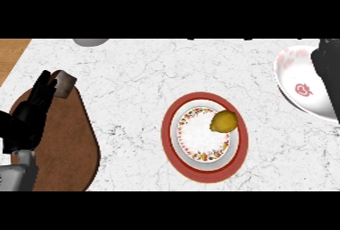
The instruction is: Pick the tomato from the plate and place it in the bowl
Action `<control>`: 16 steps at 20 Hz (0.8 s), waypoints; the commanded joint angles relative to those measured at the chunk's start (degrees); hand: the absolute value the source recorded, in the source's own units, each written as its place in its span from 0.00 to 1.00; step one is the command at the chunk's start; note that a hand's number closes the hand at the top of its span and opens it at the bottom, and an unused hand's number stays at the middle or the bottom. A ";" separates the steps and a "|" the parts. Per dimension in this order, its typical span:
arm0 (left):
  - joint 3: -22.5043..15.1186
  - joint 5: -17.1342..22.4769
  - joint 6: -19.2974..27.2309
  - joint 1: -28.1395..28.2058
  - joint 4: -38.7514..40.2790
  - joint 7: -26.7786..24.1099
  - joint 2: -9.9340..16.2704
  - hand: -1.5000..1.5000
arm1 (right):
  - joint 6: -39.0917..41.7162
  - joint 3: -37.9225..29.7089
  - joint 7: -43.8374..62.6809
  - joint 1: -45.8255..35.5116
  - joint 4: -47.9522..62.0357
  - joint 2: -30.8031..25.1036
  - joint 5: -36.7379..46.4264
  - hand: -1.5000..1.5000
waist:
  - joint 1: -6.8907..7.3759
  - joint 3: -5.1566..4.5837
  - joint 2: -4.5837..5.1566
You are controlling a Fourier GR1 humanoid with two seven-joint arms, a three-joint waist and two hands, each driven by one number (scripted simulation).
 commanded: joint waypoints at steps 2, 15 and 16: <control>1.44 1.00 -2.02 0.31 0.54 -0.69 0.54 0.50 | -6.90 -5.73 -8.78 6.37 3.53 -3.56 -3.80 1.00 | 0.30 0.04 0.22; -0.64 -2.86 0.64 -1.33 0.20 0.12 -2.73 0.50 | -1.98 -14.84 -16.67 8.90 21.44 -6.08 -11.19 0.00 | 0.52 0.07 0.28; 1.08 -0.91 -1.31 -3.81 1.97 0.96 -1.21 0.50 | -1.75 -17.19 -20.81 9.67 22.50 -8.37 -13.51 0.00 | 0.51 0.11 0.50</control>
